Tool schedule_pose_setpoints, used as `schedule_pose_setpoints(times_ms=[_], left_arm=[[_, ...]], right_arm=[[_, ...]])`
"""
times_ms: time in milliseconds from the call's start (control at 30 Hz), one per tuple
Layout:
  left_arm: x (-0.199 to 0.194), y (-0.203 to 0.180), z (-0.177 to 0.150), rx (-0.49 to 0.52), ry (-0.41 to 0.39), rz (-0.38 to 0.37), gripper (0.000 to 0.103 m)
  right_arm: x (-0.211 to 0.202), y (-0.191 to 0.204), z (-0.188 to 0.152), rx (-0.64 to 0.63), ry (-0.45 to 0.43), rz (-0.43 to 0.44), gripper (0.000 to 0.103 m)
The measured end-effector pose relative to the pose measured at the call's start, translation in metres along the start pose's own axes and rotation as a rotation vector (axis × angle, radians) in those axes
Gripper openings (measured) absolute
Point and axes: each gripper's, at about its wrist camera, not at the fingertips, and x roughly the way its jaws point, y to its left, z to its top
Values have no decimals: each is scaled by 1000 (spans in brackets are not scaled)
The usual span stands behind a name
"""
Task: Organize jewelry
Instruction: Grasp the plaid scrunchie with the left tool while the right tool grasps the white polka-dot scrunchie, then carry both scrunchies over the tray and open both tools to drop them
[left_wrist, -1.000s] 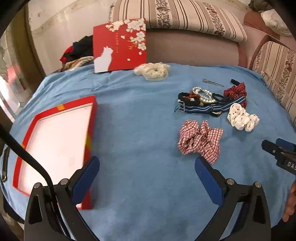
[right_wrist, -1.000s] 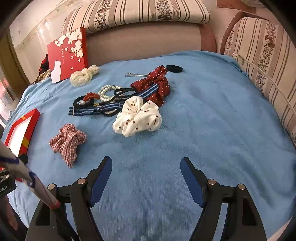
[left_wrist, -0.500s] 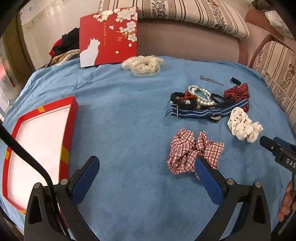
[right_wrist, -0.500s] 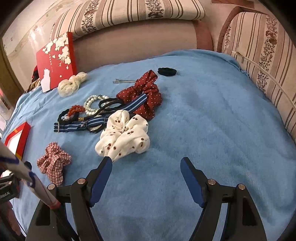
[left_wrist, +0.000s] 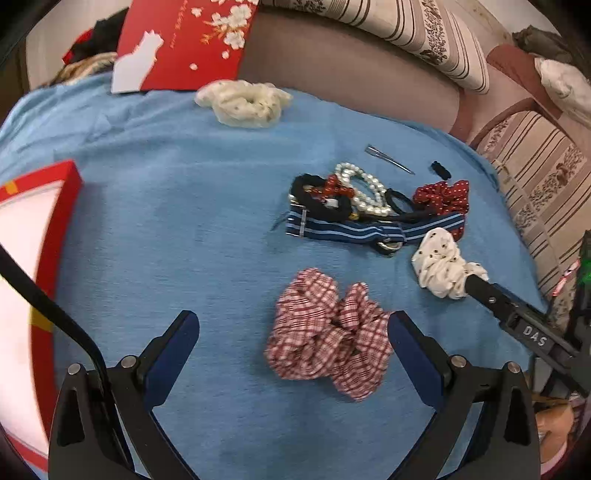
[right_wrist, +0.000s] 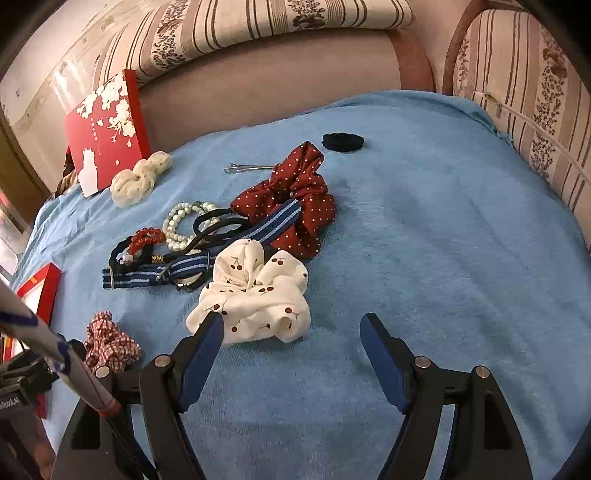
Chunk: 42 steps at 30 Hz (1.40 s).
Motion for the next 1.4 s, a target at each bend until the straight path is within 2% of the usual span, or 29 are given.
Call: schedule_pose_setpoints(times_ms=[167, 200, 300, 333, 367, 400, 433, 467, 500, 567, 733, 1000, 1400], left_arm=[[15, -6, 1, -24, 29, -44, 101], [18, -7, 1, -27, 36, -48, 98], [29, -8, -2, -34, 80, -62, 78], [30, -10, -4, -25, 70, -32, 73], [29, -13, -4, -11, 60, -5, 56], [29, -14, -5, 1, 64, 0, 32], [29, -14, -5, 2, 86, -21, 16], [28, -13, -5, -7, 97, -42, 14], [26, -13, -6, -13, 100, -51, 13], [17, -12, -6, -13, 86, -40, 12], [-19, -6, -9, -17, 29, -23, 12], [-90, 18, -20, 5, -88, 93, 12], [-154, 67, -46, -52, -189, 186, 12]], right_arm=[[9, -2, 4, 40, 14, 46, 80], [10, -3, 4, 51, 17, 55, 80], [18, -5, 8, 95, 35, 83, 80], [21, -5, 9, 98, 43, 86, 80], [24, -4, 10, 98, 48, 89, 74], [27, -3, 10, 97, 58, 91, 67], [31, -2, 10, 98, 75, 92, 49], [33, -1, 10, 101, 87, 95, 29], [36, 0, 10, 108, 103, 102, 22], [32, 2, 11, 108, 99, 109, 14], [3, 15, 10, 37, 52, 107, 12], [-44, 52, 4, -72, 0, 103, 12], [-89, 124, -15, -199, -38, 128, 12]])
